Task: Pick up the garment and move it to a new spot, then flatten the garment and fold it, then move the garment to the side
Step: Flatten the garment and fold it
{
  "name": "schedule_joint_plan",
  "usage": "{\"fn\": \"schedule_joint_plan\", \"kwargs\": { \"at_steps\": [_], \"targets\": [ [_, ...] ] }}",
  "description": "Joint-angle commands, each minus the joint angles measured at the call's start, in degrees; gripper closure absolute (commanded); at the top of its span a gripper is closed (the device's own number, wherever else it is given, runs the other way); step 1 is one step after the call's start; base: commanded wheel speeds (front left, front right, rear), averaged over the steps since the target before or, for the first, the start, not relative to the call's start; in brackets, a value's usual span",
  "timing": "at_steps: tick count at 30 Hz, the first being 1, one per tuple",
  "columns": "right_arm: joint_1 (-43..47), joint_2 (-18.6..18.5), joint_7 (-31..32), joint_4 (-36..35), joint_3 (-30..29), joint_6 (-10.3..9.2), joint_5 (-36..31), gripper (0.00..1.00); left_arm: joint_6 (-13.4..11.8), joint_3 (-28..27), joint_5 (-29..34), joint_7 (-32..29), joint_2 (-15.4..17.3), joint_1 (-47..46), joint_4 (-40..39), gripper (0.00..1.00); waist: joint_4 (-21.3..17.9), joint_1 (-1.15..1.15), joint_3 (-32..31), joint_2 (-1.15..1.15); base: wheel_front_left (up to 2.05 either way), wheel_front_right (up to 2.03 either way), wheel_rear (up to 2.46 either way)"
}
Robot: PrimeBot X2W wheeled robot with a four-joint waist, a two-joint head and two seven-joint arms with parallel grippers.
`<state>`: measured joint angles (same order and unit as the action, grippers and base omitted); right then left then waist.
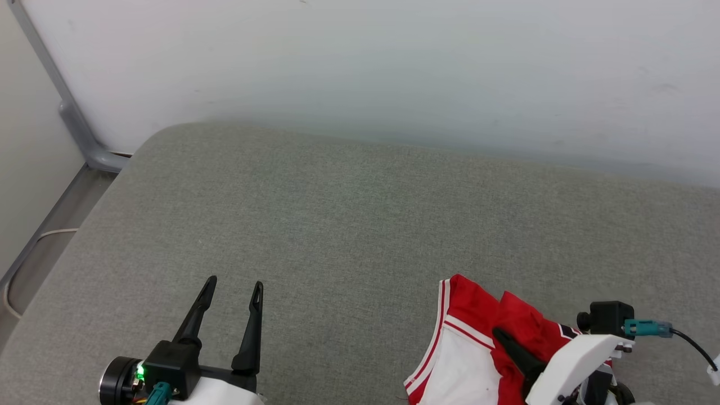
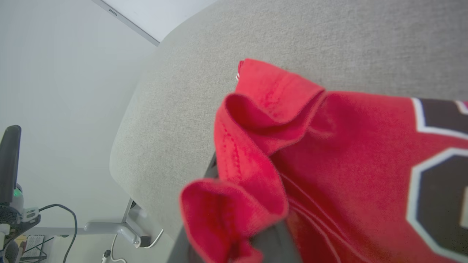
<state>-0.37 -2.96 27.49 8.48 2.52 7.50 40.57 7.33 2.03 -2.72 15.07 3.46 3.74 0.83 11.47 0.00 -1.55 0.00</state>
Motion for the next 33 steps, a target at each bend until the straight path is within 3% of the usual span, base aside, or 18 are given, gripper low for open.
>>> {"fn": "schedule_joint_plan", "kwargs": {
  "at_steps": [1,6,8,9,16,25,29,33],
  "targets": [
    [-2.0,0.1,-2.6,2.6,0.8,-0.03,1.1,1.0,0.0,0.0,0.0,0.1,0.1,-0.6,0.2,0.0,0.4,0.0,0.2,0.0,0.0,0.0,0.0],
    [-5.7,0.1,-7.6,10.6,2.9,-0.03,0.1,1.0,0.1,0.1,0.0,0.1,0.0,-0.7,0.6,0.0,1.0,0.0,0.5,0.0,0.0,0.0,0.0],
    [-6.8,0.1,-8.6,13.2,3.4,-0.03,-0.9,0.57,0.1,0.1,0.0,0.1,0.0,-0.6,0.7,0.0,1.2,0.0,0.6,0.0,0.0,0.0,0.0],
    [-7.3,0.1,-9.0,14.1,3.8,-0.03,-1.0,0.0,0.1,0.0,-0.1,0.1,0.0,-0.6,0.7,0.0,1.3,0.0,0.6,0.0,0.0,0.0,0.0],
    [-8.8,0.1,-9.7,15.3,8.0,-0.03,1.8,0.0,0.1,-0.8,-0.2,0.1,-0.1,0.0,1.0,0.0,1.0,0.0,0.2,0.0,0.0,0.0,0.0],
    [-7.4,0.1,-7.3,6.9,13.2,-0.03,5.2,0.0,0.1,-1.4,-0.3,0.1,-0.3,0.4,1.0,0.0,-0.3,0.0,-0.9,0.0,0.0,0.0,0.0],
    [-8.5,0.1,-6.5,3.0,12.4,-0.03,3.3,0.0,0.2,-1.4,-0.4,0.1,-0.3,0.6,0.6,0.0,-1.2,0.0,-1.2,0.0,0.0,0.0,0.0],
    [-11.4,0.1,-4.6,-2.0,9.4,-0.03,-7.8,0.0,0.2,-1.3,-0.5,0.1,-0.4,0.5,0.0,0.0,-2.7,0.0,-1.1,0.0,0.0,0.0,0.0]
  ]
}}
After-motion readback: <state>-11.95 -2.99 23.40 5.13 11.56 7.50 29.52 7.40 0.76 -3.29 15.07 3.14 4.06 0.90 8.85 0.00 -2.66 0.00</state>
